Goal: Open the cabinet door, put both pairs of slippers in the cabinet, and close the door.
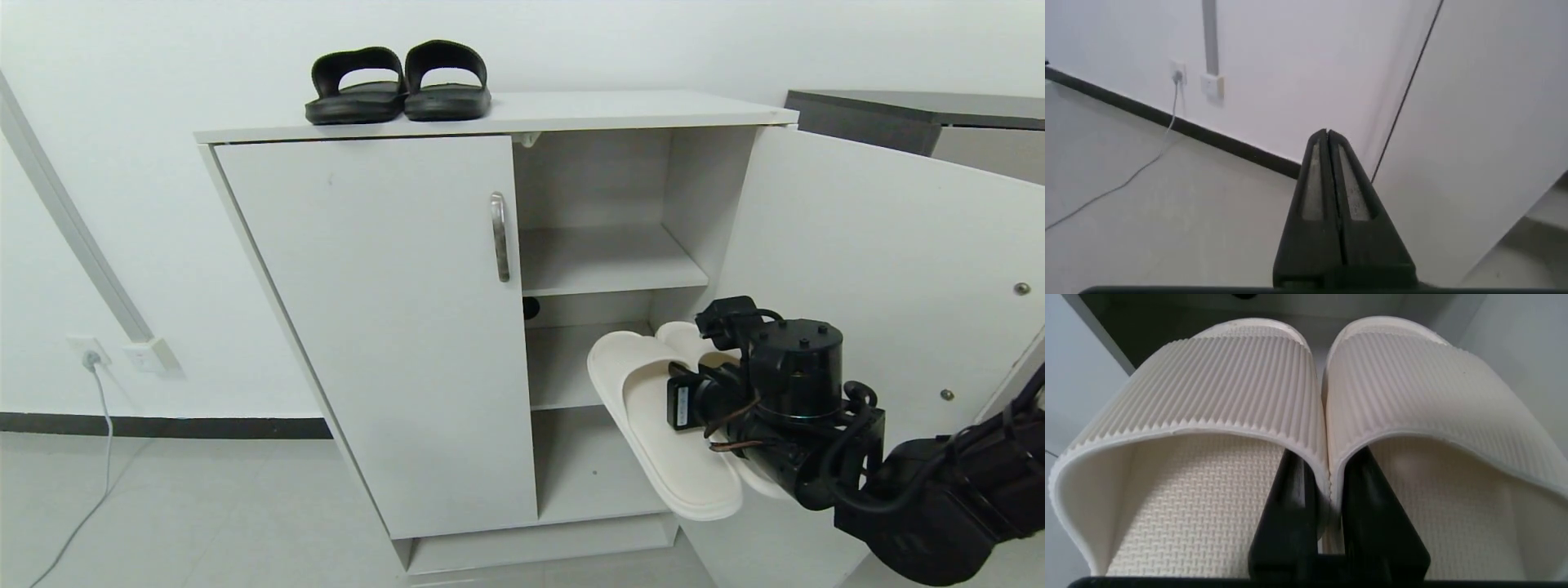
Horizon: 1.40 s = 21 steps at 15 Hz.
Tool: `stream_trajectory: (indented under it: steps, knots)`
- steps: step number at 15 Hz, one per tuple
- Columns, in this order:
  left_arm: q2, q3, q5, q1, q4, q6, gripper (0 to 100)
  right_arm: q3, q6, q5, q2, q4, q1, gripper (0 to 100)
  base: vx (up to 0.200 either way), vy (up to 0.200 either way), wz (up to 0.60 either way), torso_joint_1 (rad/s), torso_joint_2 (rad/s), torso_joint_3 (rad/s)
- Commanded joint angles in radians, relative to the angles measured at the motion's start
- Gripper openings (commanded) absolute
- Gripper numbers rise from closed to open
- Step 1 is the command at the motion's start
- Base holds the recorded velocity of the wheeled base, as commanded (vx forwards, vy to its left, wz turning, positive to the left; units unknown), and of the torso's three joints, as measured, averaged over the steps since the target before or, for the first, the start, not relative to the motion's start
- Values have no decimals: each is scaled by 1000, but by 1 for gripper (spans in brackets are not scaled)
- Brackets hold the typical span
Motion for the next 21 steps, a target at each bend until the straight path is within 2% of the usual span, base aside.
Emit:
stream_trajectory:
  steps: [1, 2, 4, 5, 6, 9, 11, 13, 17, 21]
  knots:
    - [-5, 43, -28, 2, 24, 11, 0, 4, 0, 1, -7, 0, 8, 0, 0, 0, 0, 0, 0, 0]
    - [-5, 43, -96, 2, 29, 17, 0, 4, 0, 1, -7, 0, 14, 0, 0, 0, 0, 0, 0, 0]
    - [-5, 40, -212, 2, 76, 75, 0, 5, 0, 1, -7, 0, 17, 0, 0, 0, 0, 0, 0, 0]
    - [-3, 40, -229, -14, 69, 85, 0, 10, -3, 1, -9, -2, 19, 0, 0, 0, 0, 0, 0, 0]
    - [-5, 42, -231, -49, 69, 83, 0, 11, -6, 1, -7, -4, 19, 0, 0, 0, 0, 0, 0, 0]
    - [-5, 42, -229, -47, 69, 80, 0, 5, -6, 1, -3, -4, 39, 0, 0, 0, 0, 0, 0, 0]
    - [-5, 40, -226, -47, 70, 71, 0, -72, 2, -119, 29, 1, 71, 0, 0, 0, 0, 0, 0, 0]
    - [-5, 40, -226, -47, 70, 71, 0, -113, 3, -183, 57, 1, 86, 0, 0, 0, 0, 0, 0, 0]
    - [-5, 40, -224, -47, 70, 69, 0, -121, 3, -211, 59, 0, 91, 0, 0, 150, 0, -3, 3, -1]
    - [-5, 40, -224, -47, 70, 69, 0, -121, 2, -231, 46, 0, 80, 0, 0, 0, 0, 0, 0, 0]
